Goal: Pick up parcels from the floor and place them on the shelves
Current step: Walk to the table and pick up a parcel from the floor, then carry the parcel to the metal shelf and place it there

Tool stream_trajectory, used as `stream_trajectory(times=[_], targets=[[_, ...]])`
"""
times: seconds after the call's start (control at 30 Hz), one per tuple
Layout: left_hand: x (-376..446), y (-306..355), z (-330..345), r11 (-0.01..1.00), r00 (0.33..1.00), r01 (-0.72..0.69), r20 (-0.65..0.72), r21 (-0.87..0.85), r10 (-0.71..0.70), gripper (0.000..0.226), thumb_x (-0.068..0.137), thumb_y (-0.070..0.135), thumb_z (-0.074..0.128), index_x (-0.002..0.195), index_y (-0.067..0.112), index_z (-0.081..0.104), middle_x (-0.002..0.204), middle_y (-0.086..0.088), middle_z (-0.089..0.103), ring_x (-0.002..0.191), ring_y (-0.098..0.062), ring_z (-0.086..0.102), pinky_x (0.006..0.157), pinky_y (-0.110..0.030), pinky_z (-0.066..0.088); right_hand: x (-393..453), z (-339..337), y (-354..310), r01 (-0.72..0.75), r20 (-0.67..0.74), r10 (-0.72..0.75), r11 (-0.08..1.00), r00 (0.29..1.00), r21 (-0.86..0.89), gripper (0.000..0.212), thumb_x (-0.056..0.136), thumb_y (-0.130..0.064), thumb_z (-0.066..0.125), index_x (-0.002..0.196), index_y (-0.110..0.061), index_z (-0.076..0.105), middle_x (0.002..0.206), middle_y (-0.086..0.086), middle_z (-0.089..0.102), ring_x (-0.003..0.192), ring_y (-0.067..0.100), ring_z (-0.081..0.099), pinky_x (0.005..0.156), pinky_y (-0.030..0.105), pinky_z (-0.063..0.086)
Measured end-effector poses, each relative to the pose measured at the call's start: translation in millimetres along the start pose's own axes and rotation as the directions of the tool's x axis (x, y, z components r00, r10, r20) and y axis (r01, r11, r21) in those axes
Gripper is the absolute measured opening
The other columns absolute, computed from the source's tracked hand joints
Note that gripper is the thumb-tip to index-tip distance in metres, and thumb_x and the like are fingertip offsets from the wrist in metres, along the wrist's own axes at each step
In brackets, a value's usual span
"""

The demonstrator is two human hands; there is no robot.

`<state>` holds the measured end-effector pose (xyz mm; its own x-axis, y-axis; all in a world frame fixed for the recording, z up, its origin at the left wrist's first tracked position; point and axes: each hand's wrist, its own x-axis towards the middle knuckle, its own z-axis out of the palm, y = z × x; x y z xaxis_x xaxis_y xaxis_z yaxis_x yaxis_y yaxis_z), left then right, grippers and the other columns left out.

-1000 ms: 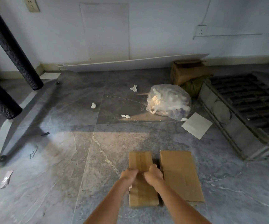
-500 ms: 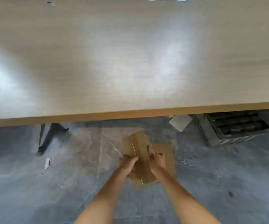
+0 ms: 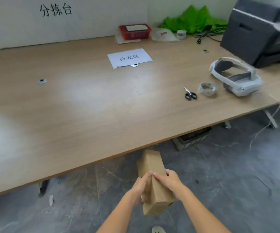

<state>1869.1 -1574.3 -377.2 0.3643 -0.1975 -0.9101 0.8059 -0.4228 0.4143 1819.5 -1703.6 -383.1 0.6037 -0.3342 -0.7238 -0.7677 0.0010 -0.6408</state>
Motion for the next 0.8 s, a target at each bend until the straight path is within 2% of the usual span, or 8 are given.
stream_trajectory(times=[0.13,0.23,0.3,0.37,0.53,0.67,0.73,0.8], targets=[[-49,7,30,0.993,0.988,-0.112,0.114,0.047,0.106,0.050,0.088,0.055,0.050,0.122,0.021,0.040,0.115,-0.007,0.052,0.107,-0.027,0.049,0.084,-0.043,0.041,-67,-29,-2,0.088,-0.211,-0.044,0.975,0.977,0.206,0.029,0.091,-0.041,0.052,0.114,-0.023,0.059,0.109,0.002,0.065,0.094,0.018,0.061,0.071,0.029,0.048],[-83,1,51,0.970,0.966,-0.218,0.168,0.111,0.198,0.041,0.094,0.048,0.044,0.118,0.016,0.051,0.112,-0.009,0.060,0.101,-0.025,0.057,0.070,-0.037,0.049,-114,-47,4,0.108,-0.351,0.041,0.912,0.936,0.396,0.029,0.095,-0.030,0.044,0.103,-0.018,0.069,0.099,0.006,0.069,0.093,0.023,0.064,0.081,0.036,0.050],[-107,-5,67,0.950,0.946,-0.283,0.203,0.133,0.253,0.034,0.096,0.038,0.044,0.115,0.012,0.055,0.102,-0.008,0.062,0.093,-0.024,0.058,0.061,-0.033,0.047,-144,-60,18,0.182,-0.428,0.006,0.900,0.904,0.396,0.028,0.096,-0.021,0.045,0.112,-0.017,0.068,0.109,0.006,0.069,0.103,0.023,0.063,0.092,0.038,0.051],[-129,-13,86,0.930,0.924,-0.317,0.281,0.185,0.259,0.029,0.094,0.035,0.049,0.113,0.014,0.053,0.099,-0.006,0.059,0.094,-0.024,0.055,0.067,-0.034,0.047,-174,-71,35,0.247,-0.495,-0.060,0.914,0.867,0.321,0.033,0.096,-0.013,0.046,0.124,-0.017,0.062,0.122,0.005,0.065,0.112,0.022,0.060,0.099,0.043,0.050],[-180,-39,144,0.861,0.859,-0.409,0.447,0.304,0.250,0.063,0.076,0.052,0.065,0.127,0.020,0.046,0.123,-0.006,0.055,0.112,-0.027,0.051,0.085,-0.039,0.040,-248,-103,73,0.323,-0.664,-0.013,0.881,0.747,0.346,0.034,0.088,-0.014,0.062,0.123,-0.012,0.062,0.117,0.008,0.064,0.106,0.023,0.061,0.091,0.040,0.055],[-231,-69,187,0.760,0.751,-0.540,0.615,0.362,0.240,0.056,0.065,0.046,0.077,0.106,0.017,0.051,0.103,-0.003,0.063,0.093,-0.020,0.059,0.090,-0.040,0.047,-308,-130,114,0.307,-0.768,0.044,0.901,0.639,0.307,0.052,0.080,-0.019,0.074,0.127,-0.012,0.055,0.117,0.006,0.060,0.102,0.018,0.056,0.076,0.018,0.048],[-256,-87,210,0.705,0.692,-0.602,0.686,0.374,0.227,0.055,0.054,0.044,0.082,0.093,0.020,0.052,0.096,-0.002,0.065,0.088,-0.020,0.062,0.091,-0.039,0.048,-340,-141,139,0.270,-0.810,0.100,0.913,0.578,0.305,0.059,0.076,-0.020,0.077,0.130,-0.013,0.053,0.125,0.009,0.059,0.109,0.022,0.057,0.082,0.021,0.047],[-276,-109,239,0.666,0.658,-0.629,0.731,0.401,0.182,0.080,0.039,0.049,0.081,0.106,0.016,0.051,0.106,-0.006,0.067,0.100,-0.025,0.064,0.097,-0.042,0.049,-379,-152,164,0.249,-0.839,0.165,0.909,0.518,0.333,0.070,0.072,-0.024,0.080,0.134,-0.014,0.048,0.132,0.010,0.054,0.117,0.024,0.055,0.090,0.026,0.045]])
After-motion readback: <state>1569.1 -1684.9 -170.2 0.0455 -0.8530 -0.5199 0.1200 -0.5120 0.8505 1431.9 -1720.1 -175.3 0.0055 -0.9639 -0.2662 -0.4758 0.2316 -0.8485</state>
